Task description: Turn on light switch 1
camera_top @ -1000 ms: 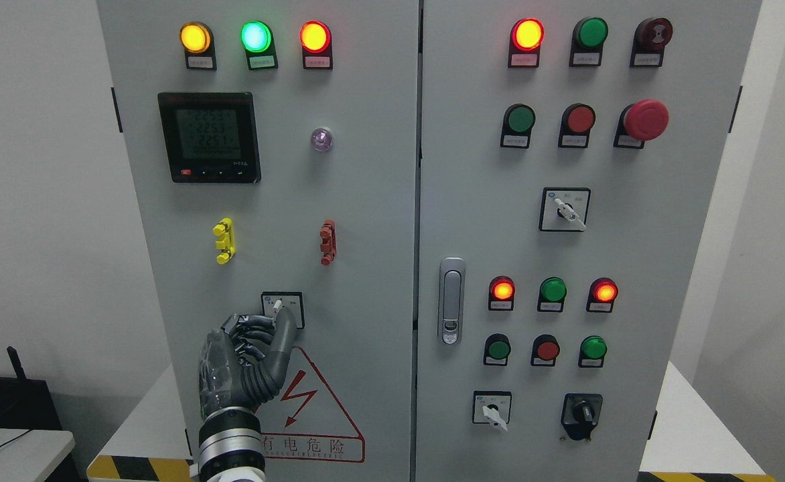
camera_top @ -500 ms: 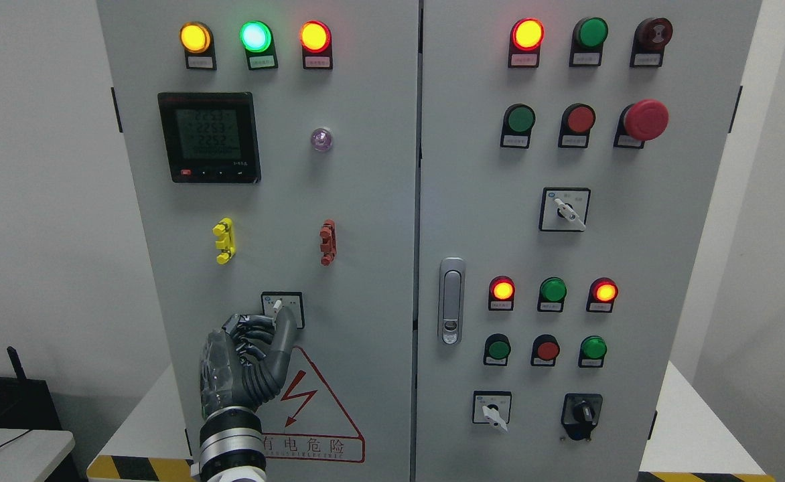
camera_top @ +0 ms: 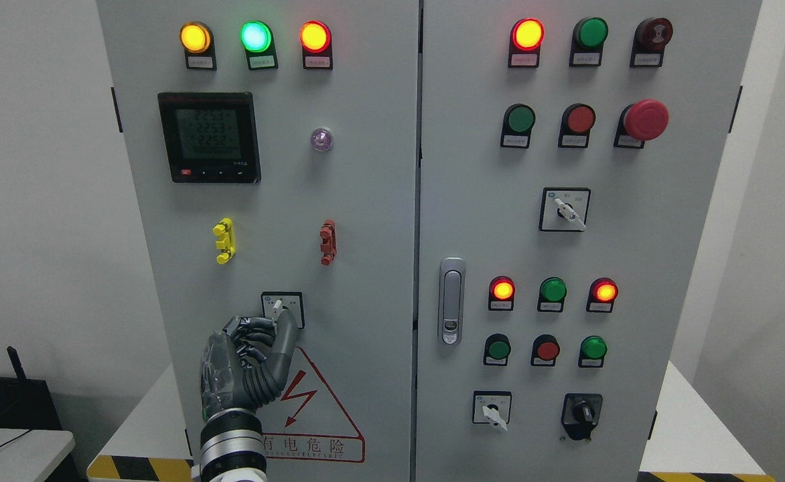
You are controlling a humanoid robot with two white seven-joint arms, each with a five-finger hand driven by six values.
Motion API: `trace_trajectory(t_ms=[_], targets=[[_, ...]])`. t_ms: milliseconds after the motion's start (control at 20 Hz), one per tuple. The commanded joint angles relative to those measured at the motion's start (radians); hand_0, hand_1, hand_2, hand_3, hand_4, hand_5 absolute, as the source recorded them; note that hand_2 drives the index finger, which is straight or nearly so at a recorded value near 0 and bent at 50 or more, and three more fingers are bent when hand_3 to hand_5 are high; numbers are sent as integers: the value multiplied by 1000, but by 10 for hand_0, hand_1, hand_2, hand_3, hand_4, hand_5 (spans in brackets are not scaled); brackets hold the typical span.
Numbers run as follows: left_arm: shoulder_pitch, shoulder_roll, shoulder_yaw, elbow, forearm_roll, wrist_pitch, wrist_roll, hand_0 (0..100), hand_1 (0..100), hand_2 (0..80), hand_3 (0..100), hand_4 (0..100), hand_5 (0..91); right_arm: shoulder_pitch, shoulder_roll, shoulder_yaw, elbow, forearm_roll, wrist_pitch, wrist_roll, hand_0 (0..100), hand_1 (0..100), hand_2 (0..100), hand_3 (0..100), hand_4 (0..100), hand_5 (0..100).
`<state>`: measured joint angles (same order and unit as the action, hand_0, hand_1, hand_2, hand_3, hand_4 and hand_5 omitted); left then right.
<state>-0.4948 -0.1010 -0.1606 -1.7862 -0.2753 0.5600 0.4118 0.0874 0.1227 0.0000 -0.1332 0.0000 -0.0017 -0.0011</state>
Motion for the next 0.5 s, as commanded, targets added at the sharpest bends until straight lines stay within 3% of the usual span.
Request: trace_trajectory(t_ms=[0,450], targets=[[-1,0,-2,1,-1,3,-1,297,466,508,727,849,860,0,0,20,0,-26,0,0,120,389,0,0,0,0],[-7,0,-2,1,-1,5,-1,295,467,508,726,850,862,0,0,20,0,-26,0,0,120,389,0,0,0,0]])
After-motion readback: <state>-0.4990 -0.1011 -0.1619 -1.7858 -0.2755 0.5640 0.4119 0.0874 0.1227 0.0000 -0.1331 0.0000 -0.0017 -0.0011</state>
